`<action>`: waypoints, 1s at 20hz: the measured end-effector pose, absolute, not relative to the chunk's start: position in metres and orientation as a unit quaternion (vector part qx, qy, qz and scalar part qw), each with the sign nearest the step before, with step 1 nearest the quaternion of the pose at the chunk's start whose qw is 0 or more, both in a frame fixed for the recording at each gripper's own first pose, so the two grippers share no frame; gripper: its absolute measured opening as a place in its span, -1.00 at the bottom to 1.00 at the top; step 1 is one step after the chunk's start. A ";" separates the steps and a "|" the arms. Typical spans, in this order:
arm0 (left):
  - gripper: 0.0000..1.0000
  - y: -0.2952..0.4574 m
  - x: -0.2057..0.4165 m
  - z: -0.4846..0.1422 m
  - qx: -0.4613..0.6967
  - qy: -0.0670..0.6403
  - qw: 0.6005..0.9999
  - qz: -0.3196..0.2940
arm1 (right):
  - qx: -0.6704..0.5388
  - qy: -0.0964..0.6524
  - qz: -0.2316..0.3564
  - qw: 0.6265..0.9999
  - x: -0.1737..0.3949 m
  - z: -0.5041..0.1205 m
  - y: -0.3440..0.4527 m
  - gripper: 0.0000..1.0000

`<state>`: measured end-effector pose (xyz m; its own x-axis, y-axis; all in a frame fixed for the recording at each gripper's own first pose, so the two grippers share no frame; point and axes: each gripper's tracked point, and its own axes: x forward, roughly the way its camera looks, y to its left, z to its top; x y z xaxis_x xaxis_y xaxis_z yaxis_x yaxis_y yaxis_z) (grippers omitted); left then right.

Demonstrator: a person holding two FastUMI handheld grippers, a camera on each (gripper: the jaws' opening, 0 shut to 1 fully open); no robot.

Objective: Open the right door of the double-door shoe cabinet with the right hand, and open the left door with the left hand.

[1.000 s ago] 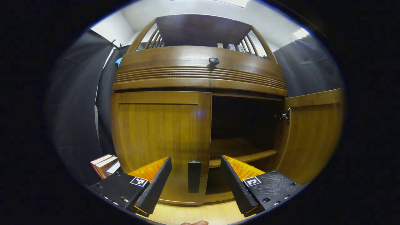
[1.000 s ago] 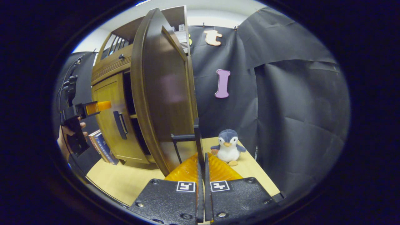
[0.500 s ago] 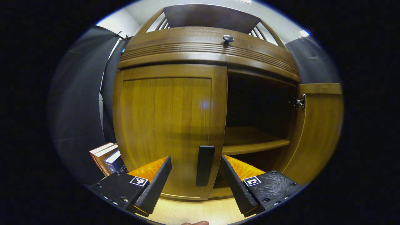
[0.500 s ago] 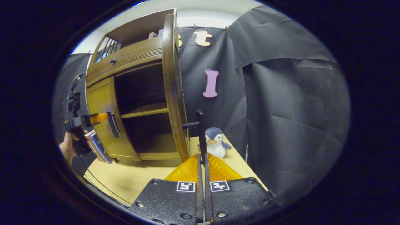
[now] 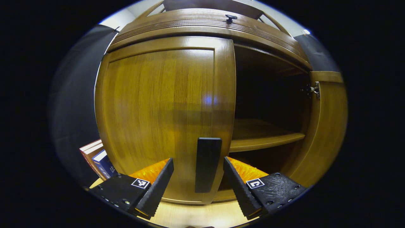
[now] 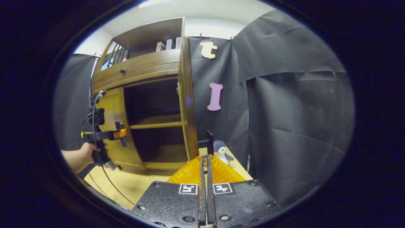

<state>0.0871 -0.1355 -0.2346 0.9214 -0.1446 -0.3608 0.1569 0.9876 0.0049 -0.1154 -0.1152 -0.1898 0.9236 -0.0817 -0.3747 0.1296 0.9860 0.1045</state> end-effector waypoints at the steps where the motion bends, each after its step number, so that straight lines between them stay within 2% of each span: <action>1: 1.00 -0.135 0.090 -0.237 0.019 0.183 0.980 -0.075 | 0.065 0.186 -0.052 0.979 -0.116 -0.186 -0.113 -0.99; 2: 0.67 -0.138 0.094 -0.242 0.015 0.186 0.979 -0.082 | 0.066 0.183 -0.049 0.980 -0.119 -0.184 -0.111 -0.88; 4: 0.46 -0.143 0.093 -0.240 0.020 0.172 0.981 -0.089 | 0.068 0.177 -0.038 0.981 -0.122 -0.180 -0.103 -0.82; 5: 0.35 -0.144 0.093 -0.237 0.030 0.161 0.982 -0.097 | 0.066 0.177 -0.033 0.981 -0.121 -0.179 -0.100 -0.67; 6: 0.70 -0.147 0.094 -0.237 0.036 0.156 0.982 -0.105 | 0.064 0.179 -0.029 0.981 -0.122 -0.180 -0.096 -0.58; 7: 0.39 -0.151 0.093 -0.238 0.037 0.155 0.981 -0.114 | 0.061 0.182 -0.024 0.981 -0.122 -0.182 -0.094 -0.43; 8: 0.07 -0.153 0.092 -0.238 0.038 0.150 0.981 -0.121 | 0.059 0.184 -0.021 0.981 -0.122 -0.183 -0.091 -0.38; 9: -0.16 -0.154 0.091 -0.238 0.042 0.147 0.980 -0.127 | 0.057 0.186 -0.018 0.981 -0.121 -0.183 -0.088 -0.26; 10: -0.04 -0.155 0.093 -0.238 0.049 0.140 0.980 -0.129 | 0.056 0.188 -0.015 0.980 -0.120 -0.183 -0.085 -0.20; 11: -0.17 -0.155 0.091 -0.236 0.055 0.138 0.980 -0.131 | 0.055 0.190 -0.013 0.980 -0.120 -0.185 -0.084 -0.21; 12: 0.00 -0.154 0.093 -0.239 0.057 0.136 0.980 -0.133 | 0.054 0.193 -0.011 0.980 -0.120 -0.187 -0.082 -0.19; 13: -0.17 -0.151 0.090 -0.237 0.058 0.133 0.981 -0.131 | 0.053 0.196 -0.010 0.979 -0.119 -0.189 -0.081 -0.20; 15: -0.20 -0.152 0.093 -0.238 0.056 0.137 0.980 -0.132 | 0.053 0.199 -0.009 0.979 -0.118 -0.192 -0.080 -0.17; 16: -0.54 -0.151 0.092 -0.238 0.056 0.138 0.980 -0.131 | 0.054 0.200 -0.007 0.978 -0.117 -0.193 -0.079 -0.17; 17: -0.37 -0.151 0.092 -0.238 0.056 0.139 0.980 -0.129 | 0.054 0.200 -0.005 0.978 -0.116 -0.192 -0.077 -0.13; 18: -0.54 -0.148 0.087 -0.237 0.053 0.142 0.980 -0.126 | 0.054 0.199 -0.003 0.978 -0.114 -0.191 -0.076 -0.17; 20: -0.53 -0.149 0.089 -0.238 0.053 0.144 0.981 -0.122 | 0.051 0.198 0.003 0.979 -0.112 -0.191 -0.071 -0.14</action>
